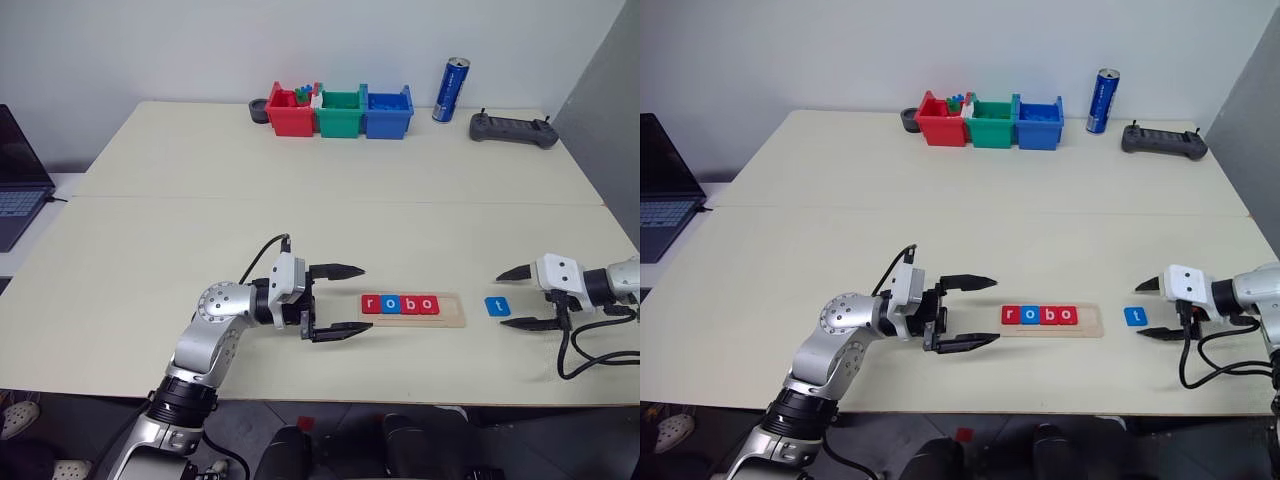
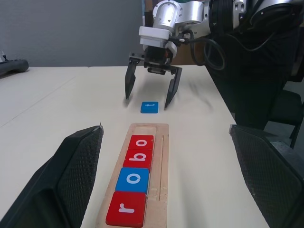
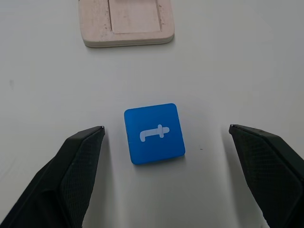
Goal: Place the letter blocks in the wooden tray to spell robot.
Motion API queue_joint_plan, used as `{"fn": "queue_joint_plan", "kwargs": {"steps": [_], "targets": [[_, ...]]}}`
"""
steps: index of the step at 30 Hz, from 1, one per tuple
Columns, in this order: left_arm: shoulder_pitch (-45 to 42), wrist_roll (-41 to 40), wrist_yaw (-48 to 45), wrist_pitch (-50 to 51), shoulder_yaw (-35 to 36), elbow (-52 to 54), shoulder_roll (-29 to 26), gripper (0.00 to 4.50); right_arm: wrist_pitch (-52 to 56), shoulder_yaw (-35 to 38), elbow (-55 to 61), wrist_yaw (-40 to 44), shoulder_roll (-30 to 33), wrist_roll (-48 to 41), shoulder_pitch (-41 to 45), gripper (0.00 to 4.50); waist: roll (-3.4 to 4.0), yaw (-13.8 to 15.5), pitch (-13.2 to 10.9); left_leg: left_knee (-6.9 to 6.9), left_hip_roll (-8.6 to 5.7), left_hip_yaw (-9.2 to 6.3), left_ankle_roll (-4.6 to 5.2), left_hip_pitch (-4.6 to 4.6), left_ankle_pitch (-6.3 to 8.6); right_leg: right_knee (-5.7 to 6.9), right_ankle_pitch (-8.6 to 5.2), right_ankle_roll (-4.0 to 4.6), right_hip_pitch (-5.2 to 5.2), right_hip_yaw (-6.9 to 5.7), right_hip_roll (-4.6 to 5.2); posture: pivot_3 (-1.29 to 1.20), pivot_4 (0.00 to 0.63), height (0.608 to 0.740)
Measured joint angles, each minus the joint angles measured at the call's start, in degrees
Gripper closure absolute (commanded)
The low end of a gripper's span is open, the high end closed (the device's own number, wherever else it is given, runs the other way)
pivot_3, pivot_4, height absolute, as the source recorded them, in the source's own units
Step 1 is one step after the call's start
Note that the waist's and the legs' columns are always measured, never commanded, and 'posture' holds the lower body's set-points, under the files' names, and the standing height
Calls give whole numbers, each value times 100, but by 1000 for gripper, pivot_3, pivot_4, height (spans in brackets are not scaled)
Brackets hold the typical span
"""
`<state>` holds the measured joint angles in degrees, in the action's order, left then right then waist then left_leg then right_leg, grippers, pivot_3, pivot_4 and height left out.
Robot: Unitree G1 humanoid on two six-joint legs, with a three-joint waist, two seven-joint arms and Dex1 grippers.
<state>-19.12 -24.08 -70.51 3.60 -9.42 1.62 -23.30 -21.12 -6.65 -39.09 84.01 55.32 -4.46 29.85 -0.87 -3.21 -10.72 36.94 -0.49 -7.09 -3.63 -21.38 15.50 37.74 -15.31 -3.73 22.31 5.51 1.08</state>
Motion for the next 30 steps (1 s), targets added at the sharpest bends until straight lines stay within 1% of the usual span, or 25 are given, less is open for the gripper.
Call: {"fn": "queue_joint_plan", "kwargs": {"steps": [4, 7, 8, 9, 10, 14, 21, 23, 30], "targets": [[0, 0, 2, 12, 0, 6, -6, 0, -64, -41, -28, 22, -41, -1, -2, 28, 1, -4, 0, 0, 0, 0, 0, 2, 0, 2, 0, 0, 0, 0, 0, 0, 150, 740], [1, 0, 3, 18, 0, 6, -10, 0, -78, -42, -53, 43, -55, -7, -4, 573, 1, -4, 0, 0, 0, 0, 0, 2, 0, 2, 0, 0, -1, 0, 0, 0, 150, 740], [1, 1, 4, 18, 0, 6, -10, 0, -84, -43, -69, 48, -74, -7, -4, 963, 1, -5, 0, 1, 0, 1, 0, 3, 0, 2, 0, 0, -1, 1, 0, 0, 150, 740], [0, 1, 6, 18, 0, 6, -10, 0, -85, -43, -86, 52, -89, -10, -4, 1192, 1, -5, 0, 1, 1, 1, 0, 4, 0, 3, 0, 0, -1, 1, 0, 0, 150, 740], [-1, 1, 9, 17, 0, 6, -10, 0, -80, -42, -112, 52, -111, -12, -4, 1632, 0, -6, 0, 1, 1, 1, 0, 6, 0, 3, 0, 0, -4, 1, 0, 0, 150, 740], [-5, 2, 14, 18, 0, 6, -10, 0, -76, -41, -125, 56, -149, -13, -10, 3006, 0, -8, 0, 1, 1, 4, 0, 15, 0, 6, 0, 1, -10, 3, 0, 0, 150, 740], [-6, 2, 17, 82, 0, 6, -23, 0, 87, -31, -59, 62, -150, -42, -18, 3029, 0, -8, 0, 1, 1, 4, 0, 20, 0, 10, 0, 1, -13, 4, -1, 0, 150, 740], [-7, 2, 18, 96, 0, 8, -31, 0, 229, -31, 129, 88, -152, -101, -73, 3029, 1, -8, 0, 1, 1, 5, 0, 20, 0, 12, 0, 1, -12, 5, -1, 0, 150, 740], [13, -1, 18, 109, 3, 85, -74, 0, 1285, 15, 1773, 88, -180, -598, -293, 3029, 1, -1, 1, 1, 1, -1, 0, 19, 0, 16, 0, 0, -11, 1, 0, 0, 150, 740]]}}
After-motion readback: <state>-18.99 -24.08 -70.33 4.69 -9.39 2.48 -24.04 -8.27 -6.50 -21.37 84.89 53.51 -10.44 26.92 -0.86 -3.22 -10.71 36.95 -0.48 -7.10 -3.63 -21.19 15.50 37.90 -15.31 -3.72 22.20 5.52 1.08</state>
